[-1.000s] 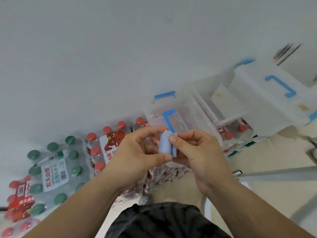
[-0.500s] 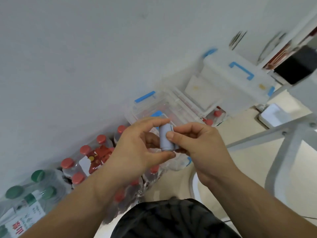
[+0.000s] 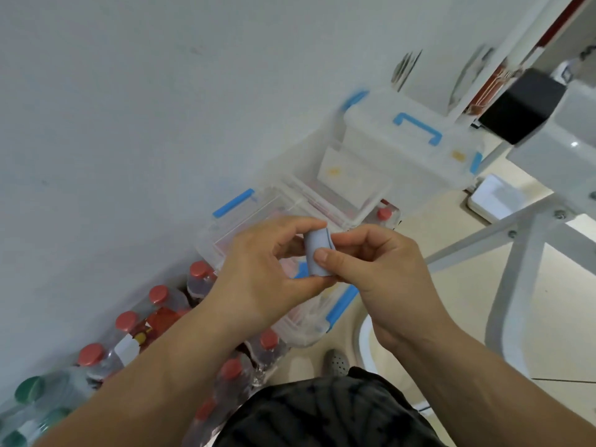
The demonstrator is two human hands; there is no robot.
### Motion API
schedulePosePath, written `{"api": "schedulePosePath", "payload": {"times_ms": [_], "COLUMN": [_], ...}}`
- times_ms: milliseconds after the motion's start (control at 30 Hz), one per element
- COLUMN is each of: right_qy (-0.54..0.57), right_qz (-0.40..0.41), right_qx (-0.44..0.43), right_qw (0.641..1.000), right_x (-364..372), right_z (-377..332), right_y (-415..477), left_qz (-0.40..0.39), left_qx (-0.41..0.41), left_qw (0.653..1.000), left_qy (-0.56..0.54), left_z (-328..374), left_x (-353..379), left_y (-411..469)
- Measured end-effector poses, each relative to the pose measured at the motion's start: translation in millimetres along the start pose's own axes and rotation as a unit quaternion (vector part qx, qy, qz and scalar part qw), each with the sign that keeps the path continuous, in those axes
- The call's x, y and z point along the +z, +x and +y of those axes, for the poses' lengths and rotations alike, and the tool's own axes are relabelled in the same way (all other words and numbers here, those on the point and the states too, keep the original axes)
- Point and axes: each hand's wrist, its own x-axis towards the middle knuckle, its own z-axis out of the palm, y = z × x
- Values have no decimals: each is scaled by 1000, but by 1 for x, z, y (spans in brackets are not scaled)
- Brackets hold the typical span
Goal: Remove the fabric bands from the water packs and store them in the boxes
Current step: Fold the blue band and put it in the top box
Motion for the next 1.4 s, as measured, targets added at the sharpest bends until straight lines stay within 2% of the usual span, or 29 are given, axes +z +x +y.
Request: {"api": "schedulePosePath", "payload": {"times_ms": [133, 200, 300, 433, 600, 800, 1100, 1233, 1400], "right_qy": [32, 54, 78, 54, 68, 27, 21, 14, -10], "right_qz": [-5, -9, -22, -49, -93, -153, -53, -3, 16], "right_qx": [-3, -7, -5, 4, 14, -2, -6, -20, -41], "right_qw": [999, 998, 997, 997, 993, 988, 998, 1000, 999], "right_x": [-22, -37, -65, -106, -159, -199, -230, -237, -243], "right_z": [0, -2, -3, -1, -1, 9, 17, 12, -1], "right_y": [23, 37, 60, 90, 127, 156, 177, 182, 186], "left_qz": [-25, -4, 49, 73, 99, 112, 16, -29, -117], "left_qx": [-68, -100, -140, -183, -206, -230, -252, -226, -181], "left_qw": [991, 976, 957, 949, 951, 949, 947, 952, 948], "left_qy": [-113, -194, -249, -245, -209, -186, -200, -206, -233], "left_z": [2, 8, 18, 29, 41, 49, 45, 42, 40], "left_x": [18, 32, 59, 93, 135, 173, 204, 206, 202], "left_y": [18, 29, 52, 89, 124, 154, 198, 220, 240]}}
